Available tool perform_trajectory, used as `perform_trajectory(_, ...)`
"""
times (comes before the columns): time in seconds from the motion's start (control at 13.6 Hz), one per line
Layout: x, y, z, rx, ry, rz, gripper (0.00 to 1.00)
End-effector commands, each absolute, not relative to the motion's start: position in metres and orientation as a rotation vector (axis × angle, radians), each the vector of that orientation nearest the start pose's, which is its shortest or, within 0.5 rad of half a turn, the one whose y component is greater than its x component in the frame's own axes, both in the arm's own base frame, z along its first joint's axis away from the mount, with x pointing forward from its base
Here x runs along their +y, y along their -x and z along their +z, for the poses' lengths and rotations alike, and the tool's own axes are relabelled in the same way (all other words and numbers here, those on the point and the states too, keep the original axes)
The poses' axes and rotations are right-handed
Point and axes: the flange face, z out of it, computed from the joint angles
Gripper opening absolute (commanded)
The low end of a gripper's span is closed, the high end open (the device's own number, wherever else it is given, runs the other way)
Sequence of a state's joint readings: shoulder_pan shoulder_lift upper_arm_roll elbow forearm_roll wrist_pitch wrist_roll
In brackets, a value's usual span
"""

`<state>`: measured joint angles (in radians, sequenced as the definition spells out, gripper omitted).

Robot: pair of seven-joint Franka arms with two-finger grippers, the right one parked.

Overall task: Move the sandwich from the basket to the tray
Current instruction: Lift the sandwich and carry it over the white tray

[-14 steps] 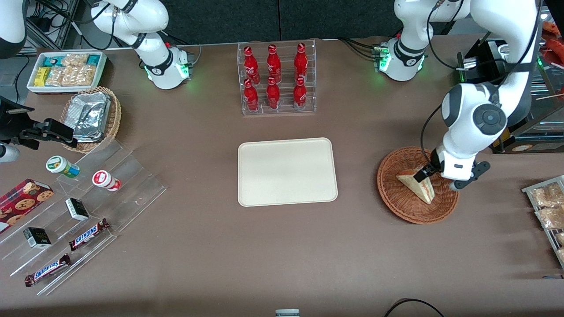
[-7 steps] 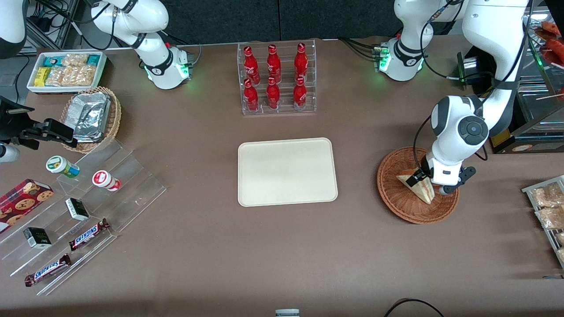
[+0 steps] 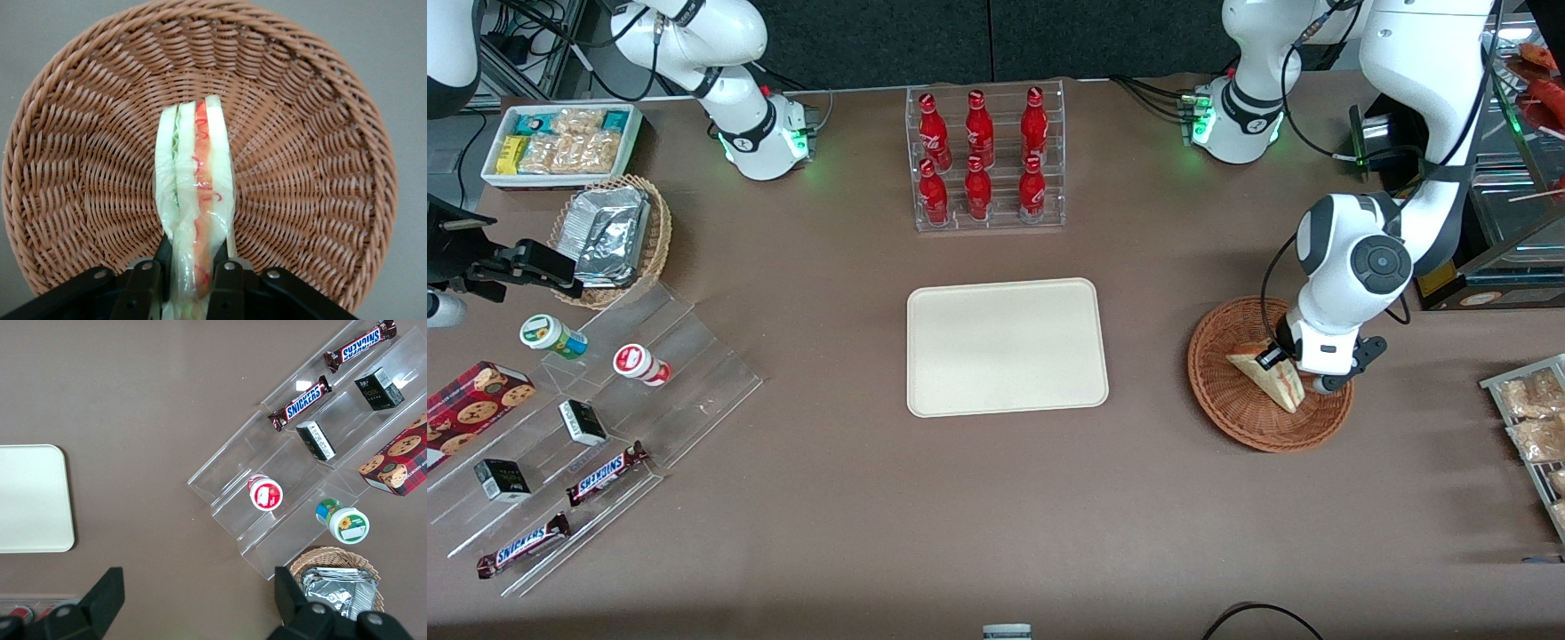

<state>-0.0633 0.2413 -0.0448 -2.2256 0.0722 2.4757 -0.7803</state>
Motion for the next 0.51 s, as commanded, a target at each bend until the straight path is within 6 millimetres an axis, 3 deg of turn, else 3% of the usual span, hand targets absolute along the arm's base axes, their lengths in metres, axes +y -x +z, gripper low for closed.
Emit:
perform_trajectory(0.0, -0.060, -0.548, 0.312, -0.933, 2.940, 0.012, 0.00)
perform_trajectory(0.15, -0.064, -0.556, 0.360, -0.921, 2.918, 0.057, 0.00)
perform_trajectory(0.22, -0.086, -0.560, 0.388, -0.869, 2.925, 0.074, 0.00)
perform_trajectory(0.44, -0.146, -0.567, 0.435, -0.657, 2.970, 0.126, 0.00)
